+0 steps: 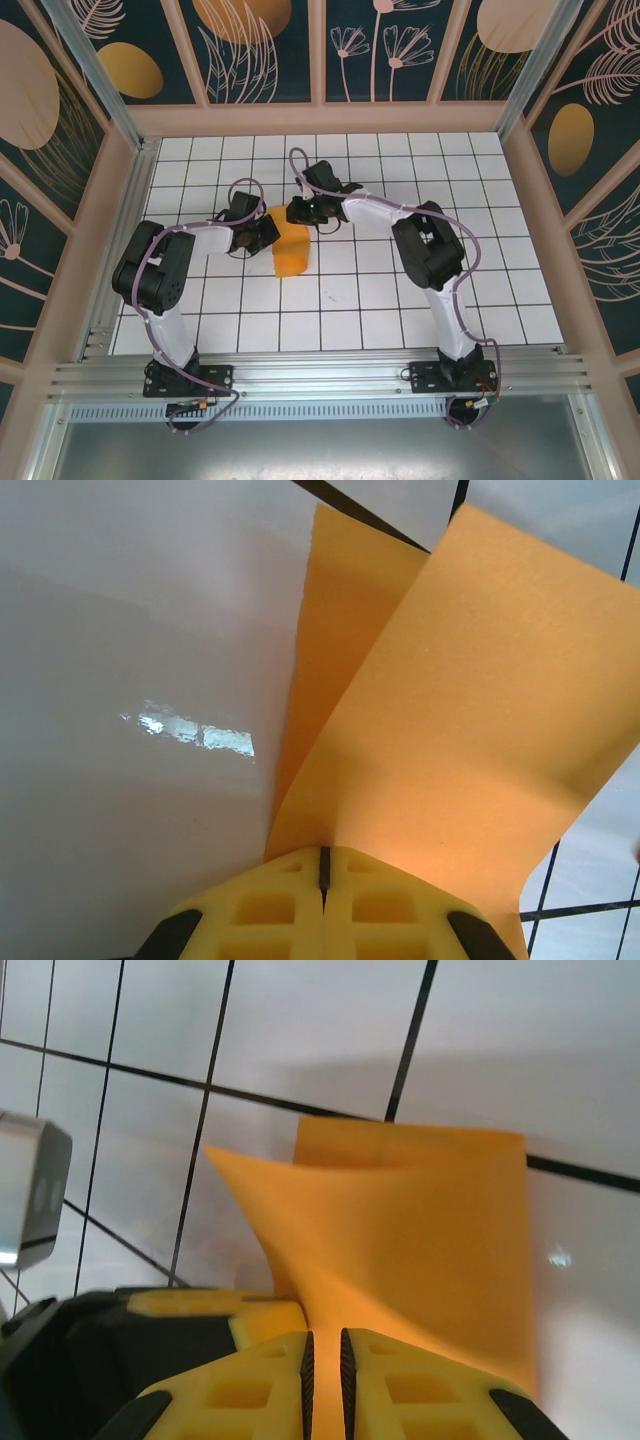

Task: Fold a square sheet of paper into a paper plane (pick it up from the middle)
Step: First fold in half a square sheet of paper at the center of the table.

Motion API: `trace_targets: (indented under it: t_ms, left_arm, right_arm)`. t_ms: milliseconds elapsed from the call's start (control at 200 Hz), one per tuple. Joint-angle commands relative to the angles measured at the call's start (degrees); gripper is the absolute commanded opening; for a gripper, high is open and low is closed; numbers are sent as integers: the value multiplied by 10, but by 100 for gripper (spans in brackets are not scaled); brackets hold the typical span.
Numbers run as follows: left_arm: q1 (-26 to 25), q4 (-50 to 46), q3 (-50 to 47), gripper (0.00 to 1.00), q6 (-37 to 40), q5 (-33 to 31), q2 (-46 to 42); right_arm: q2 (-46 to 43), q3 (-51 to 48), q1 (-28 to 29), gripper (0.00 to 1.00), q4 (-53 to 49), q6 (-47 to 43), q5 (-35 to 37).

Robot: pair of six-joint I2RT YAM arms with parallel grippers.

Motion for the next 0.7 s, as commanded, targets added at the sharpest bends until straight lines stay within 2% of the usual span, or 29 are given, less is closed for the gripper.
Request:
trace_targets:
  t_ms: [0,120,440,691]
  left_arm:
    - [2,-100,-28,0,14,-56,56]
    - [2,-101,-27,0,15,-56,56]
    - [2,-107,-32,0,27,-59,59]
    - [2,-110,-29,0,35,-58,62]
  right_arm:
    - [46,32,-8,19,-27,7,-12]
    - [68,52,-13,19,-33,9,-17]
    - [69,28,-47,19,8,58,-2]
    - [76,49,-59,19,16,105,57]
